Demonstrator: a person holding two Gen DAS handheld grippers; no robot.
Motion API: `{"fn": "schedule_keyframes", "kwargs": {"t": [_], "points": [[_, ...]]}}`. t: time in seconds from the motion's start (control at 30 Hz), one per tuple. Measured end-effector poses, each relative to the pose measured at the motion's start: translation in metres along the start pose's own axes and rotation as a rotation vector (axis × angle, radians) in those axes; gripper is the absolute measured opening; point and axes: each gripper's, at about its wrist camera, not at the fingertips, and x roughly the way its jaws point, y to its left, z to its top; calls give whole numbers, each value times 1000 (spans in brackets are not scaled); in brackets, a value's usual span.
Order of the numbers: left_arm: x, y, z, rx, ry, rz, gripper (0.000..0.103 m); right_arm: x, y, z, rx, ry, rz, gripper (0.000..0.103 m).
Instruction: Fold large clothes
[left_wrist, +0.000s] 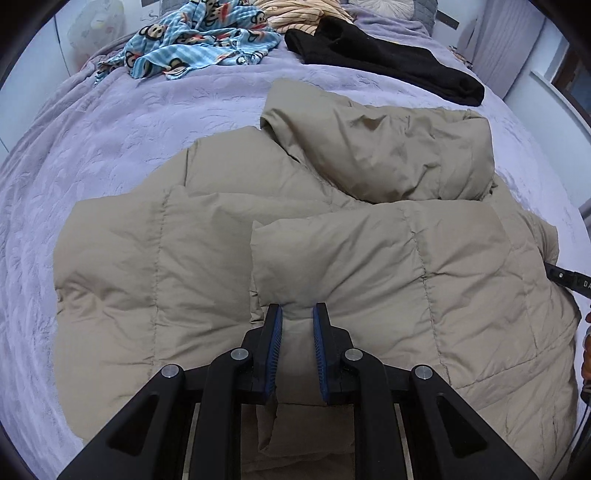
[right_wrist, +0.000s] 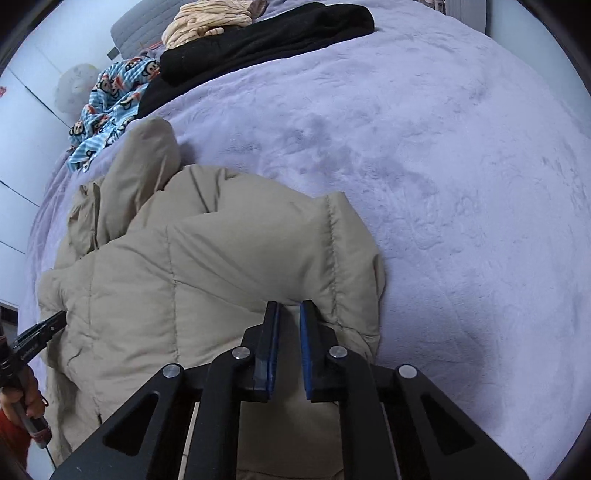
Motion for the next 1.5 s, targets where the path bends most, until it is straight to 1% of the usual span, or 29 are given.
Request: {"fn": "schedule_keyframes", "kwargs": {"t": [0.07, 0.13, 0.2, 0.27, 0.33, 0.47, 0.63, 0.7, 0.87, 1.0, 1.1, 1.17, 1.2, 1.3, 1.43, 1.47, 1.5], "points": [[2, 0, -2, -7, -1, 6, 19, -1, -8, -3, 23, -13, 9, 8], [-3, 2, -1, -25, 14, 6, 19, -7, -7, -3, 27, -12, -14, 8], [-11, 6, 0, -38, 28, 14, 19, -16, 0, -3, -9, -12, -56, 8], [-22, 9, -2, -41, 31, 43, 19, -27, 10, -9, -61, -16, -105, 13], [-32, 12, -7, -41, 35, 49, 19, -37, 17, -18, -99, -16, -148, 13], [-46, 16, -19, -37, 57, 74, 19, -59, 22, -39, -121, -6, -176, 13], [-53, 23, -33, -74, 119, 87, 19, -78, 21, -58, -51, 20, -146, 13], [-59, 23, -38, -84, 130, 87, 19, -84, 19, -67, -14, 37, -137, 13], [-75, 21, -52, -101, 156, 72, 19, -95, 14, -87, 100, 95, -81, 14], [-92, 13, -62, -80, 165, 75, 19, -105, 15, -108, 158, 135, -44, 14], [-101, 8, -66, -74, 173, 59, 19, -110, 18, -121, 171, 159, -28, 19], [-107, 3, -70, -72, 172, 64, 19, -114, 20, -127, 172, 168, -21, 26], [-109, 1, -71, -73, 173, 68, 19, -115, 20, -129, 174, 171, -14, 27], [-113, -5, -76, -91, 186, 65, 19, -119, 20, -132, 169, 178, 2, 27], [-123, -15, -87, -98, 178, 82, 19, -125, 22, -132, 149, 182, 17, 27], [-125, -17, -90, -103, 179, 86, 25, -126, 24, -132, 134, 183, 22, 27], [-127, -18, -94, -110, 181, 91, 68, -128, 26, -133, 120, 187, 26, 27]]}}
